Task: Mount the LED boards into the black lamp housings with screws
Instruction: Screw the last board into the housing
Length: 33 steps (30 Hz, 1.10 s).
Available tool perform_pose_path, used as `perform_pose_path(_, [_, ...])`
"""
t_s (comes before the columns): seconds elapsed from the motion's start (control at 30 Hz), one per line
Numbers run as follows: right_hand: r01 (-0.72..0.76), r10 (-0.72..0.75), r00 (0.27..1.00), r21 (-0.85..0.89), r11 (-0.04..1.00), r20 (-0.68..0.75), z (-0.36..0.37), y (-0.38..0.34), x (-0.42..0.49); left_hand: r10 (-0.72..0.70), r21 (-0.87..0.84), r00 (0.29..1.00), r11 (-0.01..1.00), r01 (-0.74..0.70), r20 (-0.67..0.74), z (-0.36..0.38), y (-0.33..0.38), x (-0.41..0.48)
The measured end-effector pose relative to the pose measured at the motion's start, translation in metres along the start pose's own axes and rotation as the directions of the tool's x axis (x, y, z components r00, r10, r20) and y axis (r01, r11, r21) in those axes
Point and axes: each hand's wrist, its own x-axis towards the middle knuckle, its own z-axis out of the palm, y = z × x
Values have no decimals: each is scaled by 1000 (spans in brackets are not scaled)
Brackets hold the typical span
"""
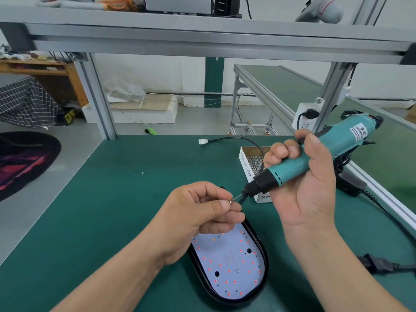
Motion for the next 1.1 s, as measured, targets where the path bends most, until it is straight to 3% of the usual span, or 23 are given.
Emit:
perform_pose_path(0.4, [-2,2,1000,-20,1000,-13,0,2,-1,-4,-30,1000,1000,4,-15,1,-1,0])
perform_pose_path(0.73, [35,-28,998,-109,993,62,4,5,-6,53,117,998,992,-48,-34,-6,-5,4])
perform_pose_path(1.1, [-19,16,996,-39,999,-90,-3,11,-3,82,190,997,979,-79,-8,-9,-6,5])
